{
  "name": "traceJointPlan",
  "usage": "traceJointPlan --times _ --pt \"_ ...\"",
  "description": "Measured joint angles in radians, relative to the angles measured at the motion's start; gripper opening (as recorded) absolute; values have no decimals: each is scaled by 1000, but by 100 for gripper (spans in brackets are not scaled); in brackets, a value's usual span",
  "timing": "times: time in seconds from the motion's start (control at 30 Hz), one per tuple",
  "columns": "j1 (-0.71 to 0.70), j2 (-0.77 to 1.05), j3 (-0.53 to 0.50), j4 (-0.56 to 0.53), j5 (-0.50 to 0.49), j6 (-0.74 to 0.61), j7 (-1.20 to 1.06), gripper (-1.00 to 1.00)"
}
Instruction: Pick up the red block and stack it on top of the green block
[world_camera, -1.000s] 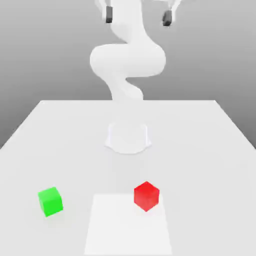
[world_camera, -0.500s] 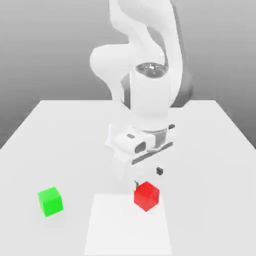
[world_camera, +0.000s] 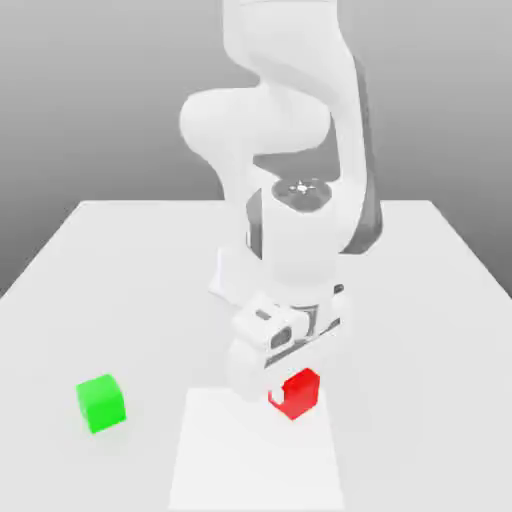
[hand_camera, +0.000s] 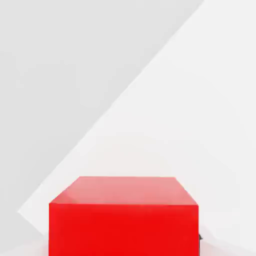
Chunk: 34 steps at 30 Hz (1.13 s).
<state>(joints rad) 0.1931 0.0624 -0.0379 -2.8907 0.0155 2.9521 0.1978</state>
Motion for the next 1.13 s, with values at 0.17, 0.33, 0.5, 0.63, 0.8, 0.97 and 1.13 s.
traceJointPlan --times 0.17,0.33,0.5,0.63,0.8,0.97,1.13 --pt "-29 -142 -19 -9 -26 -132 31 -100" --pt "-124 -150 -102 39 -32 -185 94 -100" --pt "-240 -144 -185 92 -42 -231 162 -100" --pt "-340 -138 -249 135 -52 -268 219 -100" --pt "-423 -101 -298 177 -37 -274 253 -100" --pt "-429 17 -269 187 66 -171 181 -100" --pt "-451 89 -237 189 130 -107 136 100"
